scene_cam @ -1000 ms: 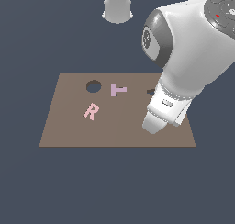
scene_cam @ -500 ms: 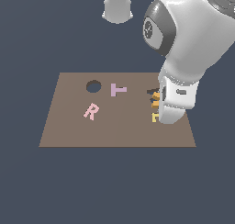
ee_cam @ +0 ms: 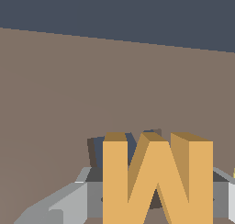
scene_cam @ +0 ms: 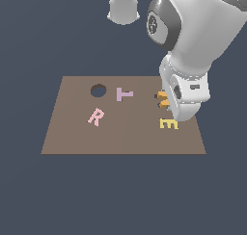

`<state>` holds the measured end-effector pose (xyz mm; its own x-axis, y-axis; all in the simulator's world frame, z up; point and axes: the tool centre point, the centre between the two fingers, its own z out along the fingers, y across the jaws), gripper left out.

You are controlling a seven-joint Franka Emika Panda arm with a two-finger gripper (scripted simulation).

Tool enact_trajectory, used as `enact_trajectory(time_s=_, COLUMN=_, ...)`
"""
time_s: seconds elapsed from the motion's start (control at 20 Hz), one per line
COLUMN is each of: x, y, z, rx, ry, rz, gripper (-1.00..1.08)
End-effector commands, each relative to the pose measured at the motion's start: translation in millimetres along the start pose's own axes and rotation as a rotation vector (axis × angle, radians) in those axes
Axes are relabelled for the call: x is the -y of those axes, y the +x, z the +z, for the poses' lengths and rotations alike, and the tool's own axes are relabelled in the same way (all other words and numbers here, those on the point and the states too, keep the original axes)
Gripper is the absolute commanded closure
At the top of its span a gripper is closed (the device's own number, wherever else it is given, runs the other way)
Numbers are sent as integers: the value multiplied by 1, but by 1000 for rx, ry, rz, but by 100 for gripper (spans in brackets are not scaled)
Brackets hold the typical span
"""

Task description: Insert a designated object into the corresponding slot on a board.

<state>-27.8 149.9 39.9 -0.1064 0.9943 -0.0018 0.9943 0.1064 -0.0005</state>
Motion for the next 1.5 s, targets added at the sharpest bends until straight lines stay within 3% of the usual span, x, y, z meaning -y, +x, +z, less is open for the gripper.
enact_trajectory(time_s=0.0, x=4, y=-1, z=0, rx=0, ry=-1, rz=-50, gripper=108)
enact_trajectory(time_s=0.4, x=11, y=-3, z=-1, rx=0, ry=0, rz=-131, gripper=108)
enact_trajectory(time_s=0.95, x=11, y=-4, z=9, rx=0, ry=-1, rz=-136, gripper=108)
enact_trajectory(time_s=1.0, x=11, y=-4, z=9, rx=0, ry=-1, rz=-136, gripper=-92)
enact_trajectory(time_s=1.45, x=11, y=-4, z=9, rx=0, ry=-1, rz=-136, gripper=-92)
